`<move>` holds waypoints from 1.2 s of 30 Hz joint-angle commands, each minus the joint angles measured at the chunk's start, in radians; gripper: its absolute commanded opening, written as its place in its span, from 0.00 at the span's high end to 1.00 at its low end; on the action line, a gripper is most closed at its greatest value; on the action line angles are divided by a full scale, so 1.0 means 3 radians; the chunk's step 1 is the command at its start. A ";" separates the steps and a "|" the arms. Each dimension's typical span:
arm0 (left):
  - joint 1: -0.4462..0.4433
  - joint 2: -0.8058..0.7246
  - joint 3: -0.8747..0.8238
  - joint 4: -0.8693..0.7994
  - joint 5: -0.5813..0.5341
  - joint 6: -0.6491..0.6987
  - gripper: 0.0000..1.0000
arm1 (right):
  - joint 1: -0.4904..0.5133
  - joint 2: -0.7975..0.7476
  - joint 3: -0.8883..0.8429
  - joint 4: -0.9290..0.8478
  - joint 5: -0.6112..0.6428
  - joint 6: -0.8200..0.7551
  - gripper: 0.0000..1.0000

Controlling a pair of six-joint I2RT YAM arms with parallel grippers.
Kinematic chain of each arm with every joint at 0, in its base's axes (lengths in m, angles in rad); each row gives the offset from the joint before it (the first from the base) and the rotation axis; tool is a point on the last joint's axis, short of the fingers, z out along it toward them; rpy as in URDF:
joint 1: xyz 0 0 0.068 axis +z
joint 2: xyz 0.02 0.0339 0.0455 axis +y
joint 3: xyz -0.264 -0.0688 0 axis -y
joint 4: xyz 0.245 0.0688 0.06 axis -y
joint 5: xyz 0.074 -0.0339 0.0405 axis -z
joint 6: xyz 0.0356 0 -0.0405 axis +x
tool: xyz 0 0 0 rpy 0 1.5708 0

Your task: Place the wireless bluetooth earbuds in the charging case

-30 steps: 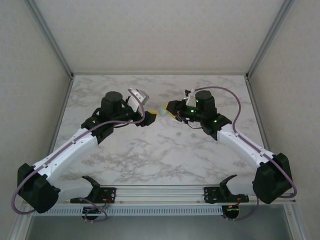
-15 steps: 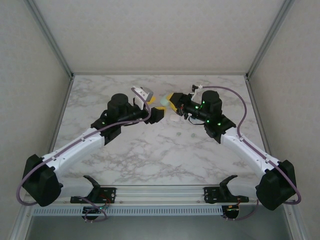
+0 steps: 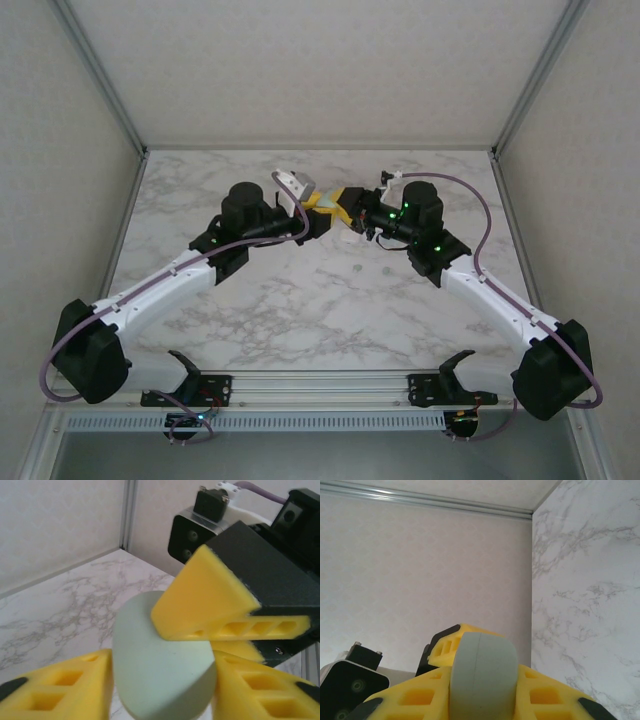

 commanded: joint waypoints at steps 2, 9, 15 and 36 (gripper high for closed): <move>-0.0022 0.0022 0.0145 -0.0043 0.0136 0.0114 0.63 | 0.0036 -0.0066 0.0011 0.0123 -0.0124 -0.0032 0.78; -0.0012 -0.0074 0.0312 -0.0643 0.0332 0.0716 0.81 | -0.0018 -0.0133 0.0270 -0.0643 -0.0277 -0.0658 0.64; 0.0058 -0.0073 0.0686 -0.1726 0.0946 0.1572 0.83 | -0.0211 0.0062 0.0851 -0.1873 -0.0867 -0.1474 0.50; 0.0213 0.0106 0.1157 -0.2389 0.1140 0.2086 0.82 | -0.0267 0.0278 0.0997 -0.2018 -0.1848 -0.1627 0.57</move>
